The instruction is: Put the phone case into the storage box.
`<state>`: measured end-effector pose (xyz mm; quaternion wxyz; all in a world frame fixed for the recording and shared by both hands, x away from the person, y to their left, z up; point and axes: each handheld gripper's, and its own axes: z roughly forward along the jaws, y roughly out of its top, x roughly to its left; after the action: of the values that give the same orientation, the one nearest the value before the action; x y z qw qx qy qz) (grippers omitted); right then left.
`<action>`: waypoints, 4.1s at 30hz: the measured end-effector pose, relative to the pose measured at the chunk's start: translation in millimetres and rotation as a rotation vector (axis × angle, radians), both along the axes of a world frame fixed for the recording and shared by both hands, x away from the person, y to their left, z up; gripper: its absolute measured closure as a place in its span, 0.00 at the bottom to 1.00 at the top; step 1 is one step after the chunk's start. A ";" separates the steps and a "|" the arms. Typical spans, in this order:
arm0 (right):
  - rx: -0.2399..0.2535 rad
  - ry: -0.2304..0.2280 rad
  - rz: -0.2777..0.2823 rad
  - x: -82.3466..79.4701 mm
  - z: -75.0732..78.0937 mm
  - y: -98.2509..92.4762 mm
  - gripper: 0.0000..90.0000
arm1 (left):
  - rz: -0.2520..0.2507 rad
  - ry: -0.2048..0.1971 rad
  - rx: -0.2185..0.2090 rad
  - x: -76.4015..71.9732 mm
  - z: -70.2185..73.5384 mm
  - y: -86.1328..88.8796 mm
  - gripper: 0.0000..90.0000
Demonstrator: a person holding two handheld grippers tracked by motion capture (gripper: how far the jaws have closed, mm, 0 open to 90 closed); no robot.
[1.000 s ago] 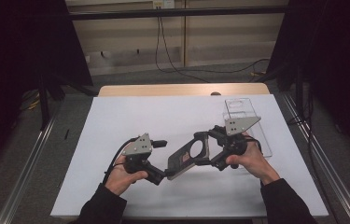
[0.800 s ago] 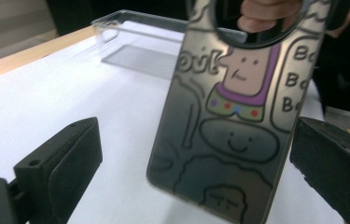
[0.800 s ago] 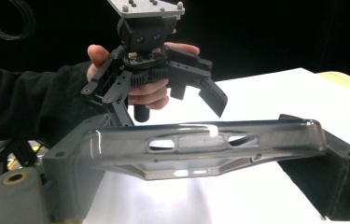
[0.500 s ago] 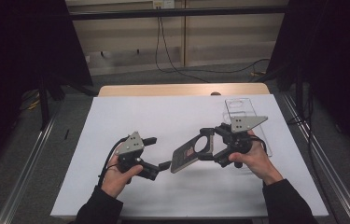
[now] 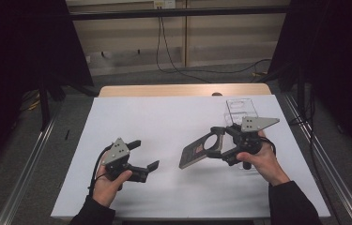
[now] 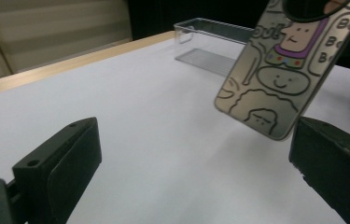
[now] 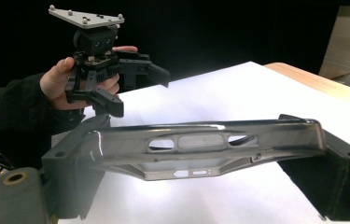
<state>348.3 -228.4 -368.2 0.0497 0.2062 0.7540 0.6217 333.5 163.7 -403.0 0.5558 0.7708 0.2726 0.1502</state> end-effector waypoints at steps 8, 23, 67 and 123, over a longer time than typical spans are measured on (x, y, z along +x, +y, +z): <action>-0.011 0.000 -0.049 -0.7 0.1 -4.5 0.13 | 0.082 -0.037 -0.001 -6.6 -10.6 15.3 0.02; -0.003 0.010 -0.169 -0.9 3.8 -21.9 0.13 | 0.202 -0.046 -0.021 -16.0 -23.1 44.7 0.01; 0.012 0.006 -0.579 21.5 66.2 -94.0 0.13 | 0.391 -0.104 -0.069 -41.3 -18.8 84.2 0.03; -0.272 0.139 -0.928 98.0 27.9 -88.6 0.13 | 0.413 -0.069 -0.036 -36.9 -22.7 85.5 0.03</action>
<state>446.3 -317.0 -340.3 0.2974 0.5532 0.6586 0.4144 296.6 249.2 -425.7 0.5359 0.6830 0.4083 0.2822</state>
